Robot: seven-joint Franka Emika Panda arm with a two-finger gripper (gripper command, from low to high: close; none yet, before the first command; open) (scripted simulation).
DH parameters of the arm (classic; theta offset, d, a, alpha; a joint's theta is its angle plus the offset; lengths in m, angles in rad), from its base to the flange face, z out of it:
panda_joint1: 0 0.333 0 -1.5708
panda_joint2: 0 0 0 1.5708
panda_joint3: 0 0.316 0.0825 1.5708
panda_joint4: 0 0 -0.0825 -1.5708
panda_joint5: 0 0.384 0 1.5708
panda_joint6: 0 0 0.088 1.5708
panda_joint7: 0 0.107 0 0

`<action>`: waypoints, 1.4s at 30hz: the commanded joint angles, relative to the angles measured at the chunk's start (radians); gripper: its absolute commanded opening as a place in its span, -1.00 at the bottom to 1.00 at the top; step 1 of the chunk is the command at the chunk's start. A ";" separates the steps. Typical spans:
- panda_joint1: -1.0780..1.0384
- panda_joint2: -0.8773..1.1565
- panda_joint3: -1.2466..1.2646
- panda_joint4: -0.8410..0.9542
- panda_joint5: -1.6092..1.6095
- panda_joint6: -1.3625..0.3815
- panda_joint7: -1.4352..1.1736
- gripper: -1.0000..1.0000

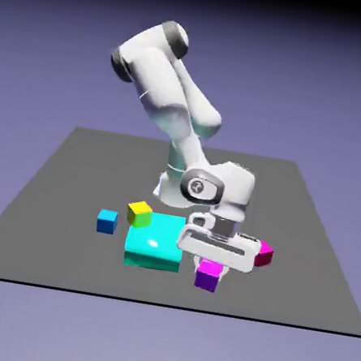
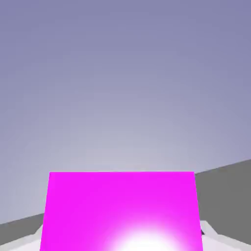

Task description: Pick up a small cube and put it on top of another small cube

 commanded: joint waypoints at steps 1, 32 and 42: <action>-0.013 -0.036 -0.013 -0.011 0.037 0.011 -0.009 -1.00; -0.354 -1.022 -0.142 -0.676 1.162 0.389 0.013 -1.00; -0.716 -1.022 0.191 -0.652 1.117 0.516 0.065 -1.00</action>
